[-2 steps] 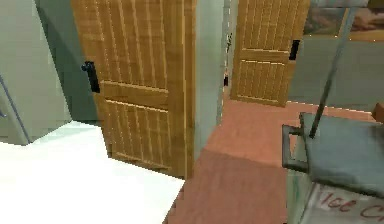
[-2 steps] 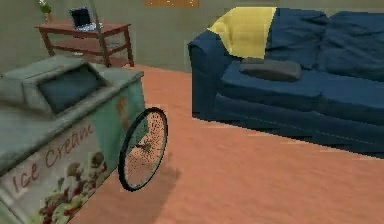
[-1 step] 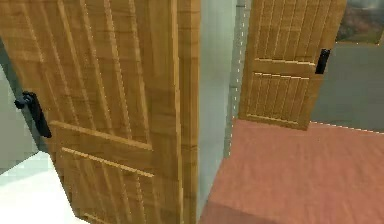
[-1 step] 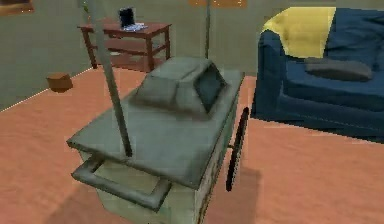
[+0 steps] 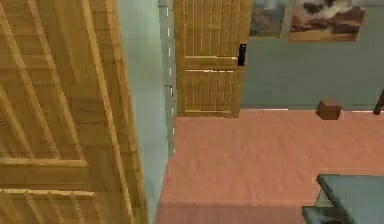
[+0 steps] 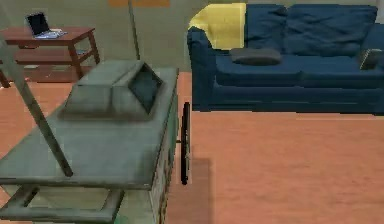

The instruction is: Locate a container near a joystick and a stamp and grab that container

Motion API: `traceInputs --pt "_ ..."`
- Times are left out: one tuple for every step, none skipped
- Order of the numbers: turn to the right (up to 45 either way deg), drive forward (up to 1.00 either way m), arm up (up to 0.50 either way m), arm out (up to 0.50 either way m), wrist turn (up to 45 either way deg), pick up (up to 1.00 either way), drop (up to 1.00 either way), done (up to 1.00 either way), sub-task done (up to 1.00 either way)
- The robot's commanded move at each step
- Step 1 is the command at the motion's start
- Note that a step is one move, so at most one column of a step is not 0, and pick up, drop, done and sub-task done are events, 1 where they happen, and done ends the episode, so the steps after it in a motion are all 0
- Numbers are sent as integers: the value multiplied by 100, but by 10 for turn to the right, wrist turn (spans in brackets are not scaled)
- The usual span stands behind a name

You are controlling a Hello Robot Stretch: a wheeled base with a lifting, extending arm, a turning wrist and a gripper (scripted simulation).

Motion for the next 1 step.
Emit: traceInputs --pt "0 100 0 0 0 0 0 0 0"
